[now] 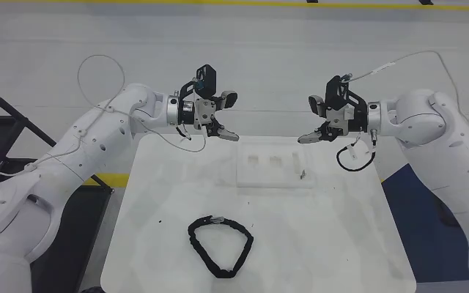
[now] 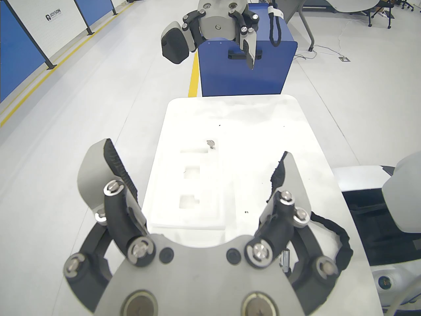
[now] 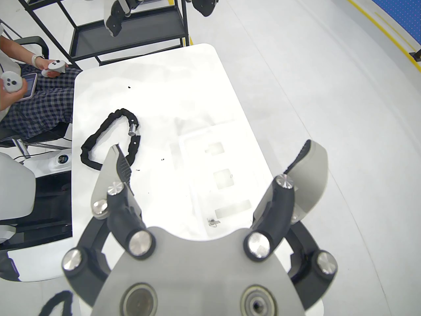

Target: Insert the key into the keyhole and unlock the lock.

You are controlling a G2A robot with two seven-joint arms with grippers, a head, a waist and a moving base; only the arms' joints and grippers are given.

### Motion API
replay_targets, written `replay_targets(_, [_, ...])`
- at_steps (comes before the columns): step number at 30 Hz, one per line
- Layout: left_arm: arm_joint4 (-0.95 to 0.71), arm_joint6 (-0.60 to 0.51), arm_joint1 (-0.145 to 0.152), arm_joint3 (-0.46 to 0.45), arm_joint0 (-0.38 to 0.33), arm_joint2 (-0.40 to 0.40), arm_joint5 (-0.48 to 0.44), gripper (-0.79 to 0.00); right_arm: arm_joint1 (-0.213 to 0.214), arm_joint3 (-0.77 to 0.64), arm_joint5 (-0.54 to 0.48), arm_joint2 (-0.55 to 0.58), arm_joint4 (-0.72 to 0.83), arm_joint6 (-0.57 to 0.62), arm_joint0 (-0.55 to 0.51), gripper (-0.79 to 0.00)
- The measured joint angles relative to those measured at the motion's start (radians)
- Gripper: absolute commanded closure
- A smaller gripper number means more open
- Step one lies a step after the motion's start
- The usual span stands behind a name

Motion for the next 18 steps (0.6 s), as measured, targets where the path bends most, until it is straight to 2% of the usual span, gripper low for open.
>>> replay_targets(15, [0.0, 0.0, 0.0, 0.0, 0.0, 0.0, 0.0, -0.785, 0.0, 0.0, 0.0, 0.0, 0.0, 0.0, 0.0, -0.785])
replay_targets(18, [0.0, 0.0, 0.0, 0.0, 0.0, 0.0, 0.0, -0.785, 0.002, -0.011, 0.039, 0.0, -0.033, -0.001, -0.017, -0.785])
